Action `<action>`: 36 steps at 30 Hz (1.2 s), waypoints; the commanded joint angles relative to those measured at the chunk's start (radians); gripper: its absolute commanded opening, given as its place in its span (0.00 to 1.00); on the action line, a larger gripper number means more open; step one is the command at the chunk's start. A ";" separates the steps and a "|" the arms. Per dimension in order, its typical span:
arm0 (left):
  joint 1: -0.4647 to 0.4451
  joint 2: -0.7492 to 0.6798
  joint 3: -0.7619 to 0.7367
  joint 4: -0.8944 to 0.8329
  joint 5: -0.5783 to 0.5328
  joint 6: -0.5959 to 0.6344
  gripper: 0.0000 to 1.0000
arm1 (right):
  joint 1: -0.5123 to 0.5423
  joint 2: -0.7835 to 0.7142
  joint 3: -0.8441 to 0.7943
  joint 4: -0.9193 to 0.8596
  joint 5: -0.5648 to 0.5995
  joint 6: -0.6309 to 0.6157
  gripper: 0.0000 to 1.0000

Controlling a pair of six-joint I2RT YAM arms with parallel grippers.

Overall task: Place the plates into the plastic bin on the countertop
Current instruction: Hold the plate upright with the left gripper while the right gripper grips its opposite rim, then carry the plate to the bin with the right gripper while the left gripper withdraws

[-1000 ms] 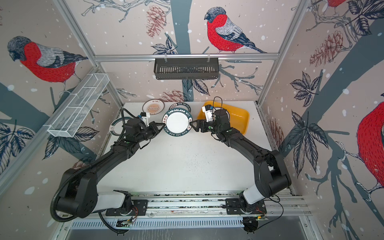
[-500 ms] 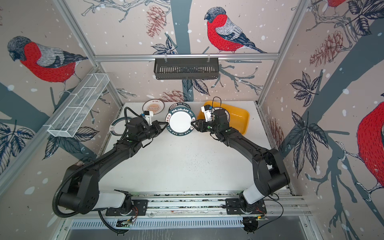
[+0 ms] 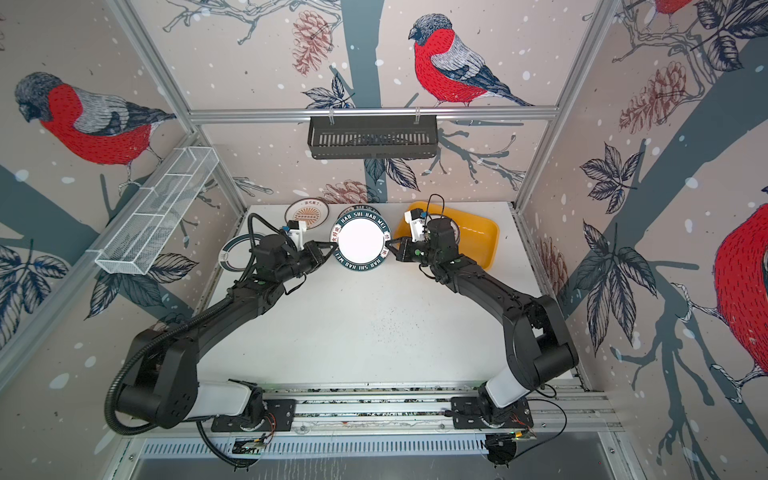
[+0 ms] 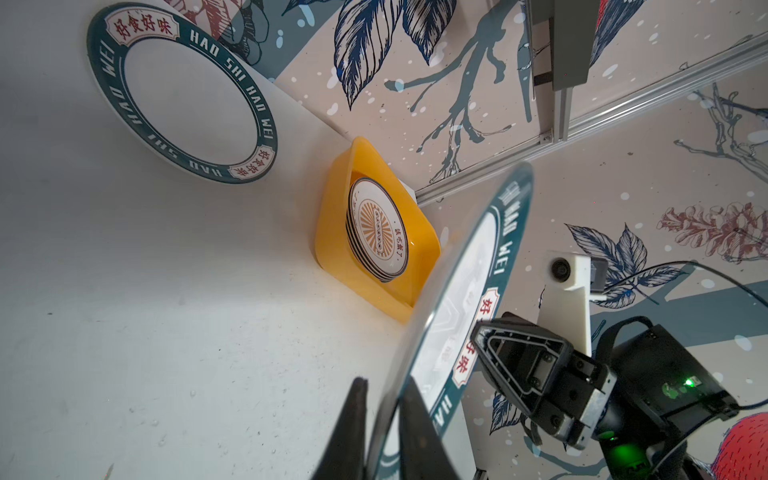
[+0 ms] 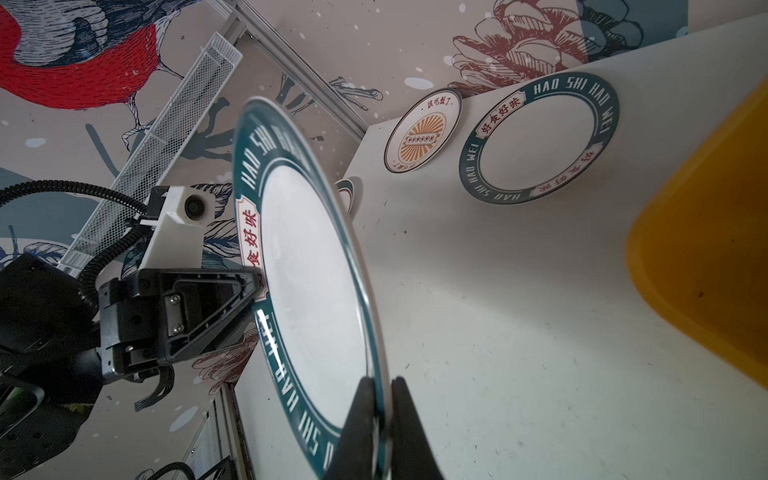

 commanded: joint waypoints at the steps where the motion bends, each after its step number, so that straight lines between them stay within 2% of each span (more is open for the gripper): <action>1: -0.001 -0.005 0.003 0.077 0.011 -0.012 0.35 | -0.001 0.006 0.001 0.013 -0.006 -0.010 0.07; 5: -0.001 -0.010 0.001 0.065 0.005 -0.004 0.56 | -0.008 0.008 0.001 0.014 -0.006 0.000 0.05; 12: -0.002 -0.011 -0.016 0.033 -0.035 0.010 0.72 | -0.029 0.007 -0.011 0.030 -0.014 0.024 0.04; 22: -0.002 -0.060 -0.059 0.014 -0.084 0.046 0.82 | -0.110 -0.009 -0.027 0.008 0.007 0.040 0.03; 29: -0.029 -0.098 -0.073 0.020 -0.083 0.116 0.96 | -0.209 0.000 -0.035 -0.028 0.046 0.082 0.05; 36: -0.109 -0.096 -0.055 0.082 -0.017 0.205 0.96 | -0.303 0.018 -0.020 -0.046 0.082 0.095 0.05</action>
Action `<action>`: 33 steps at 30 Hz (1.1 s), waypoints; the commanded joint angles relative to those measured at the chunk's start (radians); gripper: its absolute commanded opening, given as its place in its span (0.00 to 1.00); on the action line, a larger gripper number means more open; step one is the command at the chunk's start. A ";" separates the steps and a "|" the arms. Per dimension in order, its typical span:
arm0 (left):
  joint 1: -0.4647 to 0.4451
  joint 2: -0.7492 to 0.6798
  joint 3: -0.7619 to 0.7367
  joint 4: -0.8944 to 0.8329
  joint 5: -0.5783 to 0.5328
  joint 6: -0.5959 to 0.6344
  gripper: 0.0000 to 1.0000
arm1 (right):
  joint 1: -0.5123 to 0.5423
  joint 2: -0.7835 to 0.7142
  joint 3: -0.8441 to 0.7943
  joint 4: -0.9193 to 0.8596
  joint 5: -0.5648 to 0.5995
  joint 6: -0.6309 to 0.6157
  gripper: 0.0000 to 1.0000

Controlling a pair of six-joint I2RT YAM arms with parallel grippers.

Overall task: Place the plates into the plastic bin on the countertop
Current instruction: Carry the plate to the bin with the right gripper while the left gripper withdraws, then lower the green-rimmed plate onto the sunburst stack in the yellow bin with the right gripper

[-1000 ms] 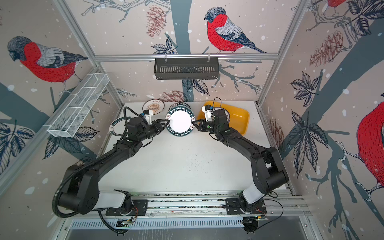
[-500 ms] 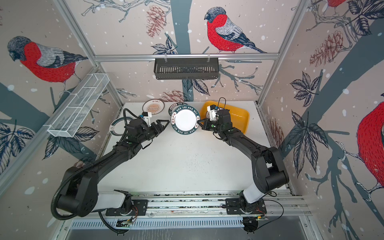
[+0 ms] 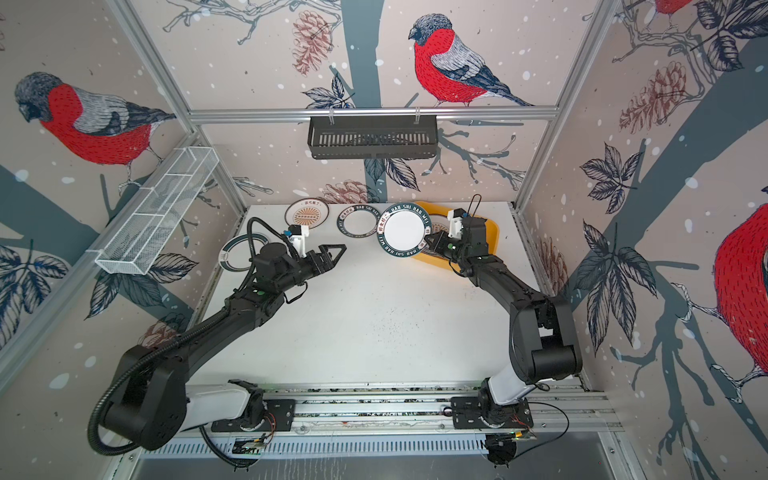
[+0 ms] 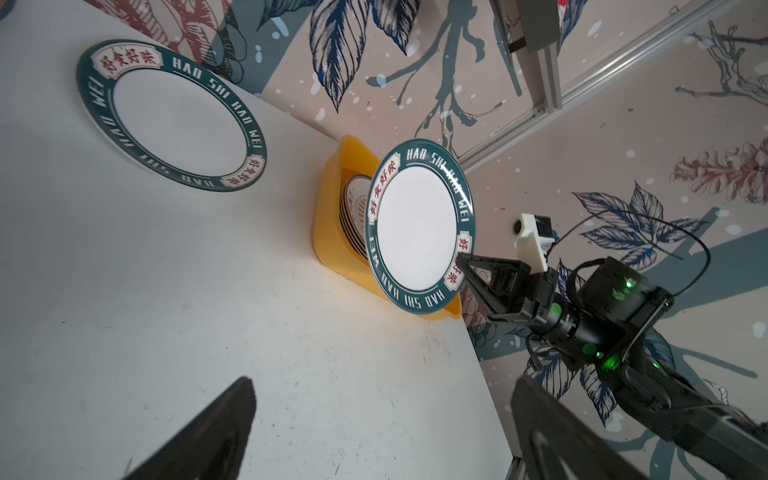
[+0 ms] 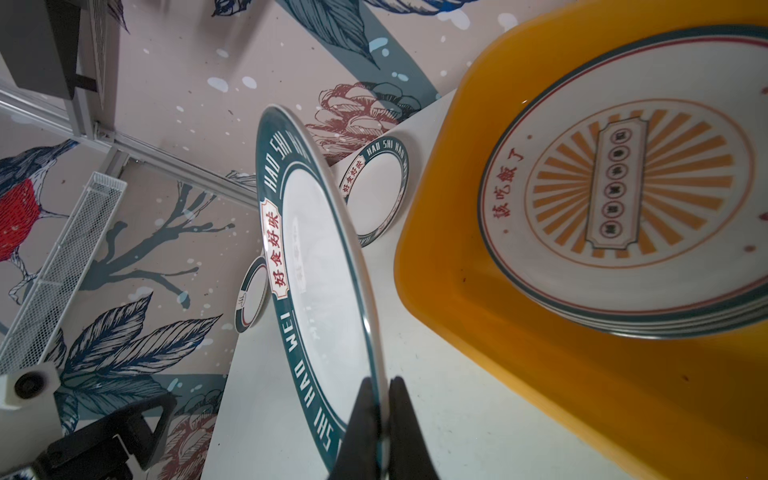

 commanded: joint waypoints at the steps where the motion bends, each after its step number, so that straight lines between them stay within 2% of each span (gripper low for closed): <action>1: -0.032 0.005 0.017 0.083 0.055 0.071 0.96 | -0.033 0.015 0.021 0.007 0.024 0.024 0.05; 8: -0.106 0.032 0.057 0.088 0.070 0.126 0.96 | -0.099 0.067 0.052 0.011 0.031 0.058 0.04; 16: -0.157 0.064 0.070 0.166 0.115 0.115 0.96 | -0.150 0.103 0.054 0.023 0.037 0.083 0.03; 33: -0.180 0.064 0.068 0.168 0.082 0.131 0.96 | -0.187 0.196 0.097 0.034 0.035 0.120 0.03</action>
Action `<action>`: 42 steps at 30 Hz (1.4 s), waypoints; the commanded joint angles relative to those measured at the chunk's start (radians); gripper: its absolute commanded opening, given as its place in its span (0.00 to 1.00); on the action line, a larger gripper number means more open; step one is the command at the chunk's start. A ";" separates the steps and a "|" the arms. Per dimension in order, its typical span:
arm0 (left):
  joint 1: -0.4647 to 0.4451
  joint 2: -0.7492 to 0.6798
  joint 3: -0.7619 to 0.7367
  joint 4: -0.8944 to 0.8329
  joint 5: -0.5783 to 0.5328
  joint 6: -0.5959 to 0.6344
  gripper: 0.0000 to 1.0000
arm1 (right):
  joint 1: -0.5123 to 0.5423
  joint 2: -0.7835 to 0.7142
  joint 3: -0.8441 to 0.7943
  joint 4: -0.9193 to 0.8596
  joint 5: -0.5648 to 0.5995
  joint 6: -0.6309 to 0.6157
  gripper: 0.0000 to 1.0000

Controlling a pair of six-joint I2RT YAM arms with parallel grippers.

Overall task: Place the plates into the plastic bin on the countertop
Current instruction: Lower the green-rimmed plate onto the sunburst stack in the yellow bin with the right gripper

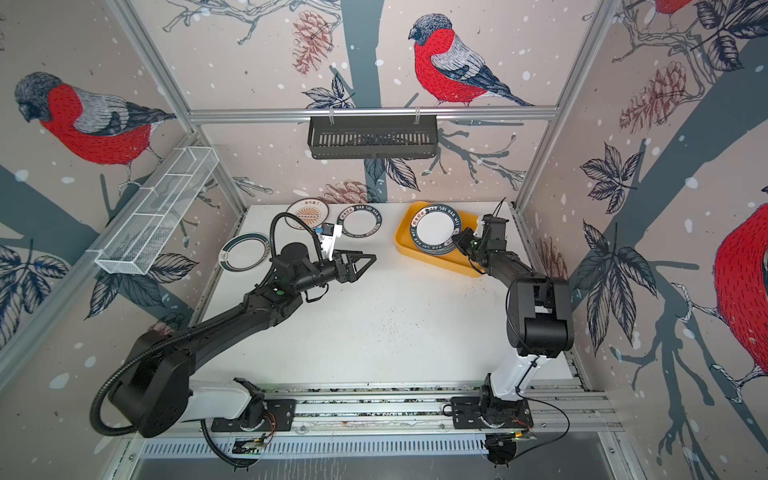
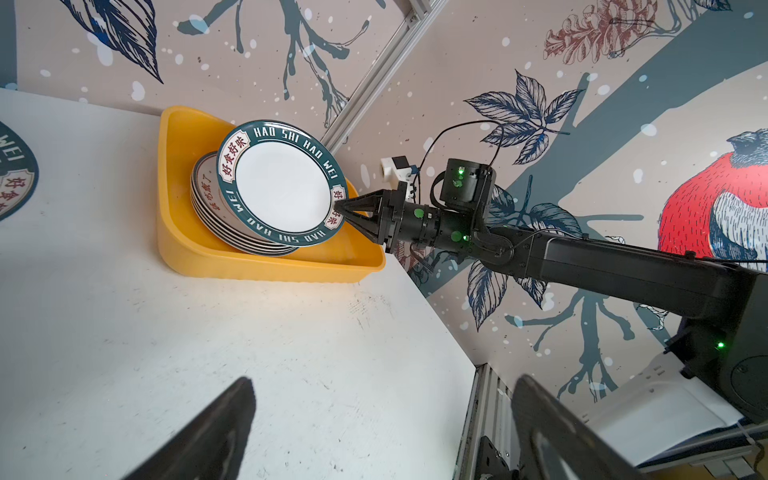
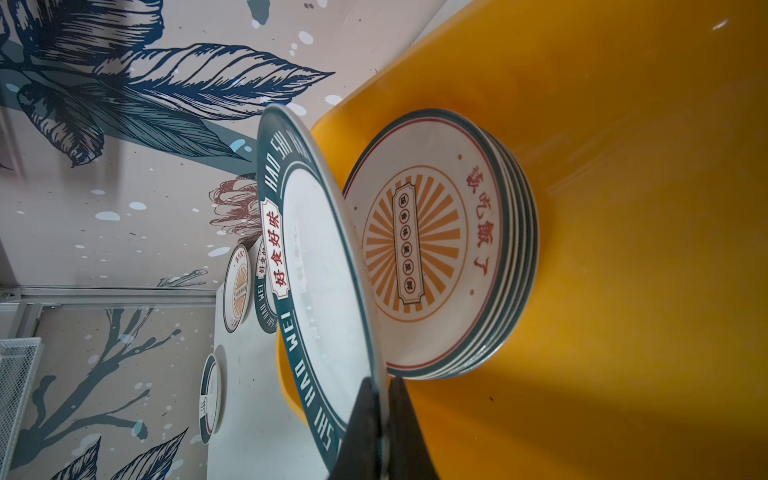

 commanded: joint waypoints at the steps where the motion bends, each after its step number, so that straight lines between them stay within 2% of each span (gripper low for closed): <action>1: -0.002 -0.006 0.001 0.043 -0.015 0.018 0.96 | -0.003 0.022 0.021 0.056 -0.005 0.021 0.03; 13: -0.002 0.027 0.013 0.041 -0.038 0.024 0.96 | -0.004 0.121 0.078 0.076 0.005 0.054 0.03; 34: 0.000 0.066 0.043 0.013 -0.046 0.033 0.96 | -0.004 0.186 0.120 0.065 0.045 0.056 0.03; 42: -0.002 0.072 0.048 0.001 -0.049 0.036 0.96 | 0.002 0.211 0.151 0.009 0.051 0.034 0.10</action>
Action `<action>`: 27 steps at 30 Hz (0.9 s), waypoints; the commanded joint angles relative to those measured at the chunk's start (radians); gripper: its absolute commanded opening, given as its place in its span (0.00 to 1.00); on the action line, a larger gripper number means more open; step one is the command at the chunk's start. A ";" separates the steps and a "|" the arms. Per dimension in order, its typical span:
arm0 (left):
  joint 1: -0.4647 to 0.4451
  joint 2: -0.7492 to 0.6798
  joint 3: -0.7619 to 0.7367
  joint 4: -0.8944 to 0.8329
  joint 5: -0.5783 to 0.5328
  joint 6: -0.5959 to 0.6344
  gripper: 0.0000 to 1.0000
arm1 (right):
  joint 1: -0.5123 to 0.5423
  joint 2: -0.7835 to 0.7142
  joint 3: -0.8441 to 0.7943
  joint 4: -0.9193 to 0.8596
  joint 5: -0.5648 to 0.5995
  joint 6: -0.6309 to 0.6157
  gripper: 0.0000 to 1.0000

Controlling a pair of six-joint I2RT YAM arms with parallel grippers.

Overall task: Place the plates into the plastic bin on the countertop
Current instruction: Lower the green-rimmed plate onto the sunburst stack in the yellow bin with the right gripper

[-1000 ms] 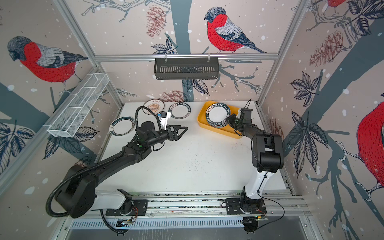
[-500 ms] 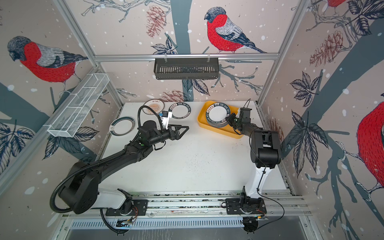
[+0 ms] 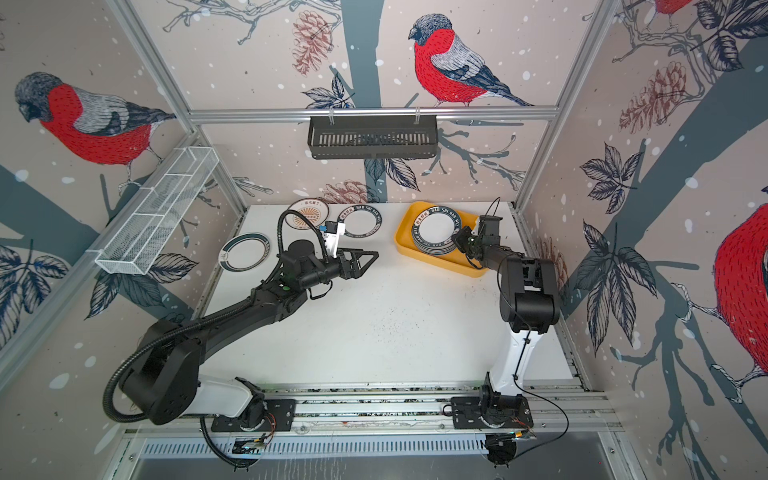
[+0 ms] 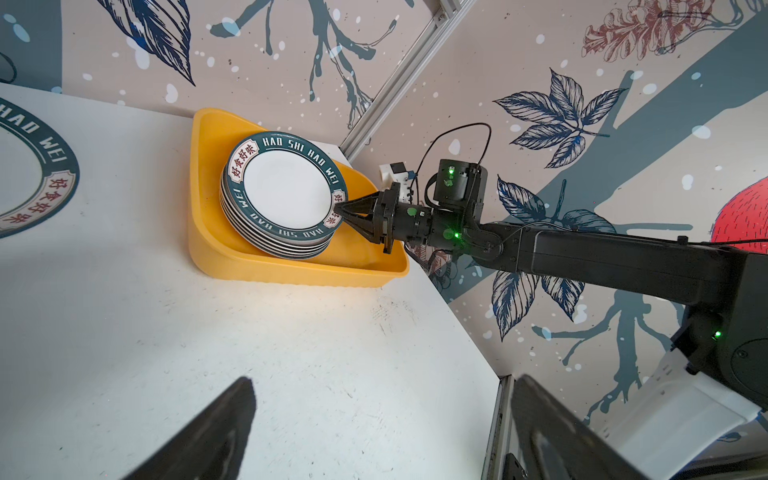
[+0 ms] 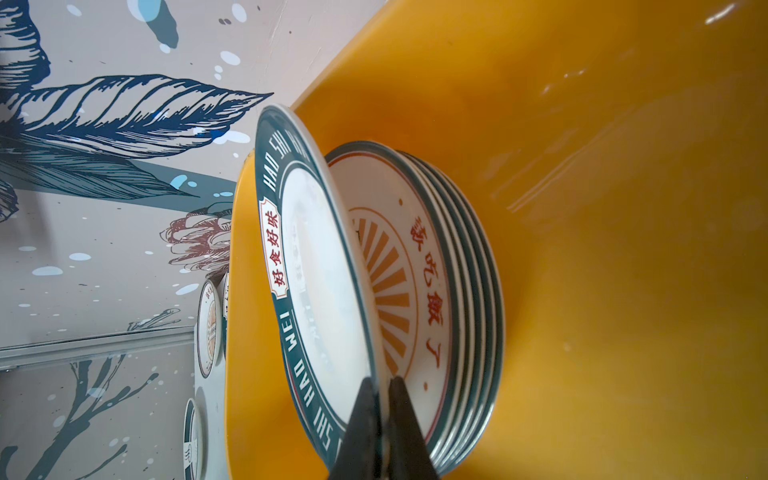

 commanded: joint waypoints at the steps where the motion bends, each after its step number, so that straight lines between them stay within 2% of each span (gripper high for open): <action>1: 0.001 0.003 0.013 0.006 0.002 0.011 0.96 | 0.006 0.007 0.016 -0.015 0.010 -0.019 0.10; 27: -0.001 0.006 0.007 -0.001 -0.010 0.012 0.96 | 0.009 0.016 0.026 -0.046 0.025 -0.028 0.23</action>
